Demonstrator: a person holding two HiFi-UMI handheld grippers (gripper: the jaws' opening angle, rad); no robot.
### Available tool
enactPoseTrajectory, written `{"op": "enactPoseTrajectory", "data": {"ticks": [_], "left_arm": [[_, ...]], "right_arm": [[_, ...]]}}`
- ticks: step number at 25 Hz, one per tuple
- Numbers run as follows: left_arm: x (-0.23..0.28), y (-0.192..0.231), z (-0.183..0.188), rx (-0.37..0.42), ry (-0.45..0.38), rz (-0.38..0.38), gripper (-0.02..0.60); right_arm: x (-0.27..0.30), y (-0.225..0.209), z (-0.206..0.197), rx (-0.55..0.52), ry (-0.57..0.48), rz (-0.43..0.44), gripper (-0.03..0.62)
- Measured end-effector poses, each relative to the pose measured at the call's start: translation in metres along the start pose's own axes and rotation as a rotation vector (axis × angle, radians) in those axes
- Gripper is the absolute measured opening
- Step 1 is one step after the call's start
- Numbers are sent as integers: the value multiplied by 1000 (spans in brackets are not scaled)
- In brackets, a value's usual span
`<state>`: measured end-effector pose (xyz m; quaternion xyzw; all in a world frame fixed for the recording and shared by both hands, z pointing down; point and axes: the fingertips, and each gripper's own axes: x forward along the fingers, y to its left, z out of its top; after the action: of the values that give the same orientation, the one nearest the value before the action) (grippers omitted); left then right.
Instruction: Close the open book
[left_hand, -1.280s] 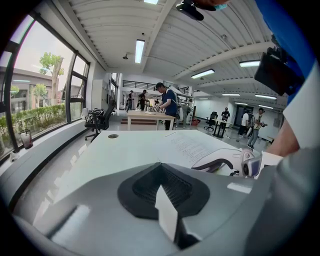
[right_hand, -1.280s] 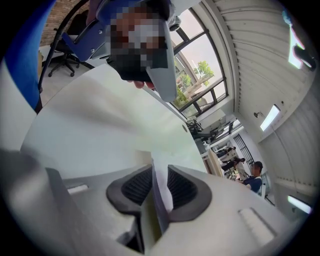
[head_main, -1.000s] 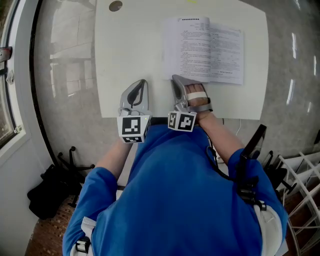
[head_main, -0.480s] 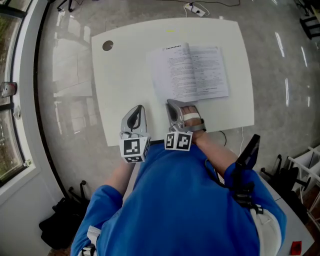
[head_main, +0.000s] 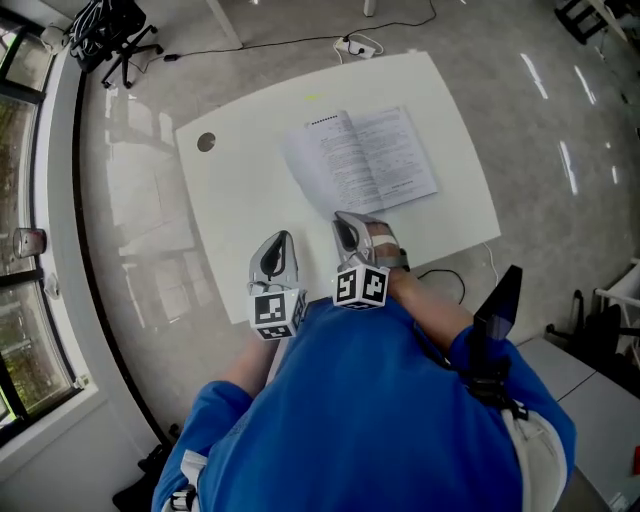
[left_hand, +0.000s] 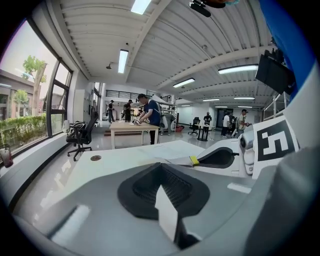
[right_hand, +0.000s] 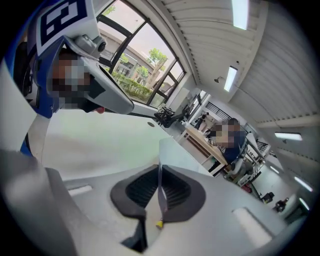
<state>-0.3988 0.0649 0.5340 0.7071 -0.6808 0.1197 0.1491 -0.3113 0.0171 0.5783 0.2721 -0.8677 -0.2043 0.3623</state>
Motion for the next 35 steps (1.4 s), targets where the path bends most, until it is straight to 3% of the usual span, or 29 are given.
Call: {"op": "enactPoseTrajectory", "data": {"ticks": [4,9,22,35], "left_arm": [[1,-10,13,17,-26,-34,8],[-3,-14,22,38,-49,-16,8],[8,-49,44,78,-65,-18,8],[33,-75,61,124,-55,-31,8]], "right_arm": [[-5,-17,-2,123,5,-3,23],[-20,-36,-8,266,6,-12,23],[-41,-87,-41,384,8,-73,23],[-42,-124,-93,531,79,-106,23]]}}
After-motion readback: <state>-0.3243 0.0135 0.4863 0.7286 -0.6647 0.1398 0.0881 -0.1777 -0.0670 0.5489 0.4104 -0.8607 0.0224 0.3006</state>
